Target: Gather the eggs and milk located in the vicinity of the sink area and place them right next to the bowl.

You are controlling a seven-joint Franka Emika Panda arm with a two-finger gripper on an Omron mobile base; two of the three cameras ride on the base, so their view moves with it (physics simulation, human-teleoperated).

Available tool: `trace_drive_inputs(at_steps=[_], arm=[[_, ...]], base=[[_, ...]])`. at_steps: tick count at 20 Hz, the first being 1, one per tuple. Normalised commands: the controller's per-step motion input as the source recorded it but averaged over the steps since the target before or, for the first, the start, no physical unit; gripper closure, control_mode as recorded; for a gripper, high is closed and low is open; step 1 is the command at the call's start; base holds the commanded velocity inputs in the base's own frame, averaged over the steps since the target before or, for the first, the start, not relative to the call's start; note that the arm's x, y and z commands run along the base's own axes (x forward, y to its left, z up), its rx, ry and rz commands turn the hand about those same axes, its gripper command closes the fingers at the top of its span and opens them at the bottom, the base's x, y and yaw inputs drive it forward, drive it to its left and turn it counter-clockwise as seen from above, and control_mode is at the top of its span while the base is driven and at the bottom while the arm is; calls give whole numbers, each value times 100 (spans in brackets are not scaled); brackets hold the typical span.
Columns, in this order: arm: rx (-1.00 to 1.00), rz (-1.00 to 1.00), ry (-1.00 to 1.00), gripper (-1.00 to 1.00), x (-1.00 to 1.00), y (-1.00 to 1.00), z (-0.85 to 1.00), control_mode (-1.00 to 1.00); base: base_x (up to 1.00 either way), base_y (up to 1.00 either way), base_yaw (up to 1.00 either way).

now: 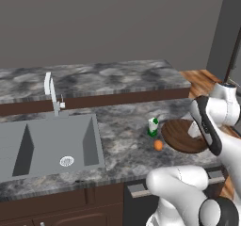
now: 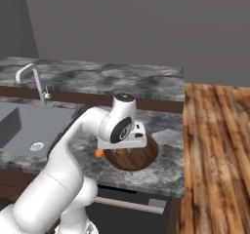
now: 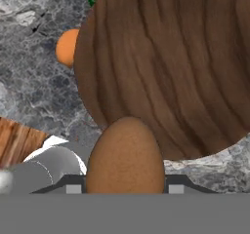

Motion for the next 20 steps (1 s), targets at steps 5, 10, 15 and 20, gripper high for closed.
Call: trace_drive_inputs(at_steps=[5, 10, 15, 20], arm=[[1, 3, 0, 100, 0, -100, 0, -100], [1, 3, 0, 100, 4, -95, 0, -100], [7, 0, -4, 100, 16, -62, 0, -100], [15, 3, -13, 100, 2, -26, -8, -100]], base=[[0, 0, 0], [0, 0, 0], [0, 0, 0], [0, 0, 0]])
